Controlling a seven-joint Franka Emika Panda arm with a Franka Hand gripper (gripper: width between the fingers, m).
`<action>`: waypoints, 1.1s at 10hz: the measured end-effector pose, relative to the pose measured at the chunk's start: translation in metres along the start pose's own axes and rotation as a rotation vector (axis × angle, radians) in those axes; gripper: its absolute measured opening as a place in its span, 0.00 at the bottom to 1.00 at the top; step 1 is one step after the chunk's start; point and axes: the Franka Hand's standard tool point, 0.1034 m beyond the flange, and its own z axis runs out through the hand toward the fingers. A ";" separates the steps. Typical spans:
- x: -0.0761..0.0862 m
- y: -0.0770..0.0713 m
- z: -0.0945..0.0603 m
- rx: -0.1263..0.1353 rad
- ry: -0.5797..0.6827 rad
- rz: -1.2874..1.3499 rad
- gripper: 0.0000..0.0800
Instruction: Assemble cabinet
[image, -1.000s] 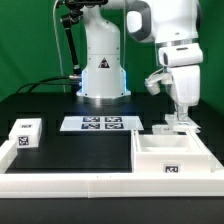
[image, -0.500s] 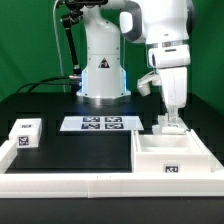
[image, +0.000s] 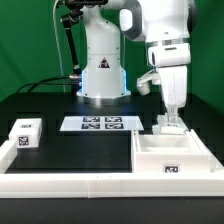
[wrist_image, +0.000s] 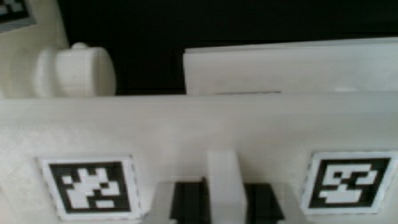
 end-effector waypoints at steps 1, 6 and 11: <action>0.000 -0.001 0.001 0.002 0.000 0.003 0.09; 0.004 0.008 0.000 0.004 -0.001 0.006 0.09; 0.004 0.009 0.001 0.006 -0.002 0.008 0.09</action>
Offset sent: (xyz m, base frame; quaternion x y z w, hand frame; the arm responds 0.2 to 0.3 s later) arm 0.0104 0.0057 0.0027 -0.0005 0.0036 -0.0072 1.0000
